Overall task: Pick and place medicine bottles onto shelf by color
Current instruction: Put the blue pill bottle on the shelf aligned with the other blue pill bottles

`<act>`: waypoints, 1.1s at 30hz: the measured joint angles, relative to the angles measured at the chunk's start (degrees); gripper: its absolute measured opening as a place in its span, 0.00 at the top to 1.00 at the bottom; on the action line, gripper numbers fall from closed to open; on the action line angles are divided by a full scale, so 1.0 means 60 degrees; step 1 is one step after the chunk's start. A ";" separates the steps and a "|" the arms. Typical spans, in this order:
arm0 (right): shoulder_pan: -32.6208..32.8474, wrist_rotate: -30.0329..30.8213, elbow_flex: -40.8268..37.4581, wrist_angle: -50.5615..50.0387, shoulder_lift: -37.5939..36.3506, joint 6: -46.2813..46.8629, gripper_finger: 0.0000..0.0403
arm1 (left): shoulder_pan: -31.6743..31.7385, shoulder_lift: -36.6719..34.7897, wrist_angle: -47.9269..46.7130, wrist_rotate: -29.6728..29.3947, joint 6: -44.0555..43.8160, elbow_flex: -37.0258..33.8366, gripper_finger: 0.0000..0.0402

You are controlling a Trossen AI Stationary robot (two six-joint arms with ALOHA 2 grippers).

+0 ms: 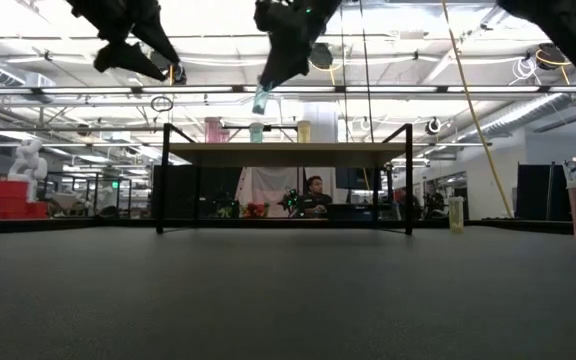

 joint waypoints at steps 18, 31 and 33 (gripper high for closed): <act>-0.0273 0.1641 -0.0006 0.1463 0.0933 0.0824 0.72 | 0.0960 0.0914 0.0702 0.2323 0.2142 0.0000 0.40; -0.0579 0.0976 -0.0275 0.1634 0.0919 0.1467 0.72 | 0.1564 0.0914 0.0702 0.2849 0.2682 0.0000 0.40; -0.0589 0.0903 -0.0466 0.1893 0.0915 0.1542 0.72 | 0.1630 0.0914 0.0698 0.2915 0.2679 0.0000 0.40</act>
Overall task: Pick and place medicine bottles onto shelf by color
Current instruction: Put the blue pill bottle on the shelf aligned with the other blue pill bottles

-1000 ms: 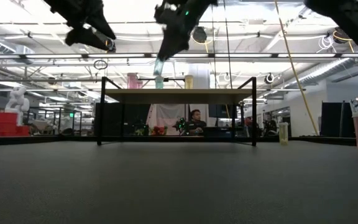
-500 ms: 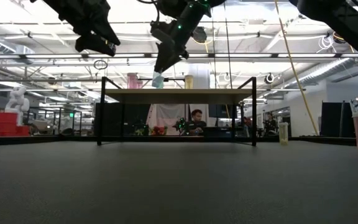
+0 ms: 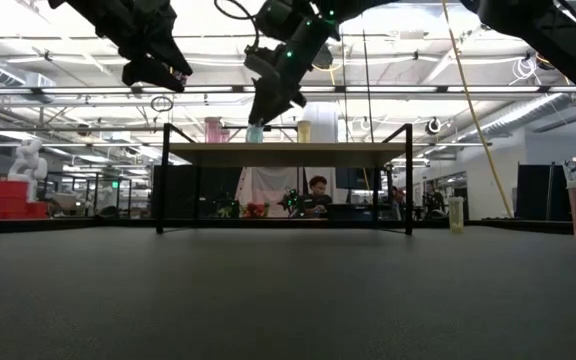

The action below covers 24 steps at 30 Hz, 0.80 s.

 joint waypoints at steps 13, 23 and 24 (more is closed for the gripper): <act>0.0226 -0.1261 0.0219 0.0558 -0.0244 0.1966 0.72 | 0.0515 -0.1001 -0.1687 0.0220 -0.0710 0.0000 0.40; 0.0080 -0.0376 0.0358 0.1406 -0.0236 0.2242 0.72 | 0.1508 -0.1842 -0.1832 0.0227 0.0165 0.0004 0.40; 0.0080 -0.0116 0.0355 0.1124 -0.0236 0.2251 0.72 | 0.1563 -0.1826 -0.1832 0.0333 0.0205 0.0004 0.40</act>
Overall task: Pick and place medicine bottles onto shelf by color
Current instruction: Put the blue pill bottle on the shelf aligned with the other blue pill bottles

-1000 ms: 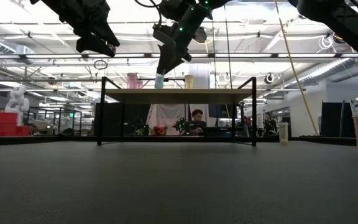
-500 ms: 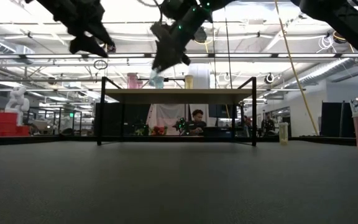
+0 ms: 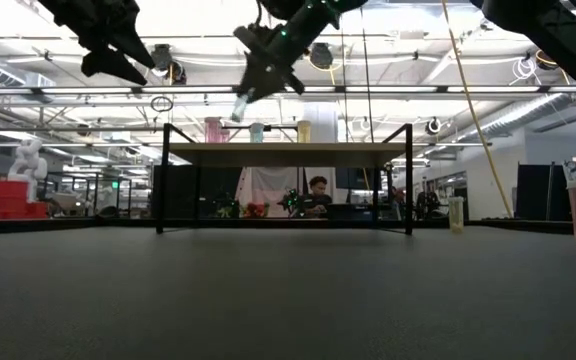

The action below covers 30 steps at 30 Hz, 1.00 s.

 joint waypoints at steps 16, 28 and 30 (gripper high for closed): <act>-0.0153 0.0424 -0.0508 -0.1526 -0.0102 -0.1136 0.72 | 0.0049 0.0138 -0.0006 0.0333 0.0188 0.0000 0.40; -0.0175 0.0108 -0.1119 -0.0806 -0.0120 -0.1493 0.72 | 0.0049 0.0135 -0.0011 0.0324 -0.0140 0.0000 0.40; -0.0175 0.0111 -0.1119 -0.0845 -0.0120 -0.1516 0.72 | 0.0049 0.0135 -0.0013 0.0322 -0.0207 0.0000 0.40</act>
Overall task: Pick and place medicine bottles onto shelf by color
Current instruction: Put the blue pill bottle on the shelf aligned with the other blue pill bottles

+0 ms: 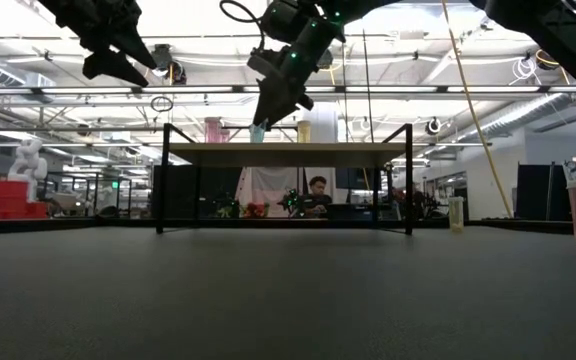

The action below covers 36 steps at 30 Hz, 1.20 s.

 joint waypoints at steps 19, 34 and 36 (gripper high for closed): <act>-0.0004 0.0000 -0.0015 0.0226 -0.0273 -0.0908 0.58 | -0.0002 0.0029 0.0242 -0.0100 -0.0031 0.0000 0.40; 0.0024 -0.0222 -0.0011 0.0357 -0.1029 -0.0990 0.57 | -0.0004 0.0047 0.0228 -0.0100 0.0120 0.0000 0.40; 0.0073 -0.0228 -0.0007 0.0116 -0.1183 -0.0957 0.57 | -0.0001 0.0050 0.0248 -0.0100 0.0195 0.0000 0.40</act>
